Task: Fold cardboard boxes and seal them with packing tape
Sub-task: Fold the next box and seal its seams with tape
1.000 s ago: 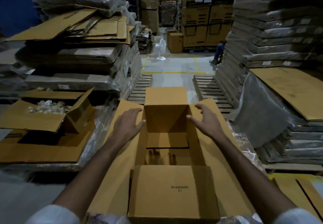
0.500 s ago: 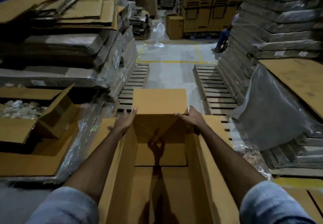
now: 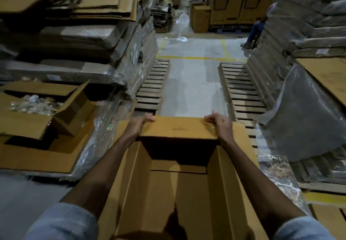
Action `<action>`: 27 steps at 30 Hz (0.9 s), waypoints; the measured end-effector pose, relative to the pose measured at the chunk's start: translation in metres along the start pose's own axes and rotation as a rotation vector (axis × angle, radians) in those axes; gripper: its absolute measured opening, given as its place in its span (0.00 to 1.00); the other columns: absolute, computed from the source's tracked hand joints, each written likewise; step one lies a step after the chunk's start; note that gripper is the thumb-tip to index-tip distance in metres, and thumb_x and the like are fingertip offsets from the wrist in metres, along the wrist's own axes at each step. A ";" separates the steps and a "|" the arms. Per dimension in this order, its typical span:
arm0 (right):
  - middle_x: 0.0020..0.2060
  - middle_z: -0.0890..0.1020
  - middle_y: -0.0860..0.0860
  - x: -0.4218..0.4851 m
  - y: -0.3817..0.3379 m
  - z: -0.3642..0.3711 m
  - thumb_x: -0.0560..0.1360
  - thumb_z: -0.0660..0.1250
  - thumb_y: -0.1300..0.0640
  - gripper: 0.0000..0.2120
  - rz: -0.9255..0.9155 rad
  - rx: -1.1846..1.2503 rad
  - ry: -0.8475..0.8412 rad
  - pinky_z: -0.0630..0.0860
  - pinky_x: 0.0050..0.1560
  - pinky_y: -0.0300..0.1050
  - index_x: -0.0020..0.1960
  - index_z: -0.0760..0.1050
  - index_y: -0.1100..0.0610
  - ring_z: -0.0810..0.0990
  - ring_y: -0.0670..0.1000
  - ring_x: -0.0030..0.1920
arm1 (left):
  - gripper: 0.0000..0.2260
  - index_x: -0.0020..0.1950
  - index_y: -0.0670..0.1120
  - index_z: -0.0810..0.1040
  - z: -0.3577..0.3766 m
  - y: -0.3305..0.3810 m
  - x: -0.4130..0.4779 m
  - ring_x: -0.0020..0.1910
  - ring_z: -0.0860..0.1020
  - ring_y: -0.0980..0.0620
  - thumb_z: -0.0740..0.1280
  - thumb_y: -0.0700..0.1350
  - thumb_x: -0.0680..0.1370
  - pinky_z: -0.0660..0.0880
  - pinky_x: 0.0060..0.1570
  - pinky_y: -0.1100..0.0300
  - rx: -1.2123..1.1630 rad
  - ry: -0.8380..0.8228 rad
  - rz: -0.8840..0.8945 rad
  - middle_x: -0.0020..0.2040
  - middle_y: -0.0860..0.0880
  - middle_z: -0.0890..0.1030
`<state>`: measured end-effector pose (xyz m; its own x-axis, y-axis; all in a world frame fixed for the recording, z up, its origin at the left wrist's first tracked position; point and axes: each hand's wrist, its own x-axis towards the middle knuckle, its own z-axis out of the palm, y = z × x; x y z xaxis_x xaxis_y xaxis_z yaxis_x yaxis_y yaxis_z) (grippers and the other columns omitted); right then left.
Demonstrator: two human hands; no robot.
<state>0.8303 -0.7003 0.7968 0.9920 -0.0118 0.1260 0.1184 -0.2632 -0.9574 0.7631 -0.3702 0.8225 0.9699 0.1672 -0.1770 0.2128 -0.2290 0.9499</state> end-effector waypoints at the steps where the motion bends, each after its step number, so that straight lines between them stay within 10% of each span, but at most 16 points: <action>1: 0.47 0.88 0.47 -0.008 0.000 -0.004 0.81 0.64 0.41 0.19 -0.081 -0.163 -0.071 0.79 0.57 0.48 0.51 0.86 0.53 0.85 0.48 0.52 | 0.19 0.51 0.59 0.88 -0.004 -0.005 -0.007 0.72 0.73 0.50 0.66 0.67 0.72 0.69 0.72 0.51 0.170 -0.032 0.068 0.73 0.50 0.77; 5: 0.74 0.74 0.49 -0.047 0.005 -0.009 0.80 0.67 0.41 0.24 -0.295 -0.795 -0.386 0.67 0.72 0.52 0.73 0.74 0.48 0.72 0.52 0.73 | 0.31 0.78 0.61 0.70 -0.003 -0.030 -0.040 0.82 0.57 0.49 0.56 0.73 0.78 0.53 0.77 0.35 1.069 -0.170 0.282 0.83 0.55 0.61; 11: 0.83 0.55 0.48 -0.110 -0.003 -0.014 0.83 0.58 0.36 0.32 -0.258 -1.004 -0.473 0.48 0.80 0.58 0.82 0.57 0.46 0.51 0.53 0.83 | 0.40 0.83 0.62 0.57 -0.001 -0.056 -0.111 0.84 0.48 0.49 0.34 0.77 0.76 0.49 0.77 0.33 1.191 -0.163 0.321 0.86 0.54 0.51; 18: 0.82 0.58 0.53 -0.181 -0.023 -0.057 0.79 0.60 0.32 0.37 0.066 -0.964 -0.108 0.61 0.77 0.66 0.82 0.56 0.47 0.58 0.61 0.80 | 0.44 0.81 0.53 0.60 -0.059 -0.077 -0.182 0.75 0.68 0.37 0.68 0.73 0.72 0.68 0.69 0.33 0.687 0.317 -0.182 0.80 0.43 0.65; 23: 0.77 0.66 0.61 -0.218 -0.010 -0.102 0.71 0.72 0.31 0.51 0.464 -0.744 0.013 0.72 0.66 0.68 0.81 0.53 0.54 0.70 0.67 0.71 | 0.41 0.78 0.45 0.69 -0.100 -0.084 -0.228 0.66 0.76 0.38 0.82 0.52 0.70 0.75 0.58 0.46 0.185 0.177 -0.408 0.71 0.40 0.76; 27: 0.69 0.74 0.62 -0.233 -0.044 -0.125 0.73 0.76 0.40 0.41 0.492 -0.613 0.068 0.75 0.62 0.62 0.76 0.63 0.58 0.74 0.65 0.67 | 0.33 0.74 0.42 0.73 -0.113 -0.054 -0.246 0.65 0.77 0.38 0.82 0.42 0.71 0.75 0.66 0.45 0.176 0.177 -0.314 0.69 0.40 0.78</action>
<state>0.5889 -0.8066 0.8426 0.9167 -0.3188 -0.2410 -0.3990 -0.6968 -0.5960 0.4995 -0.2909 0.8443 0.8221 0.4146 -0.3901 0.5279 -0.2987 0.7950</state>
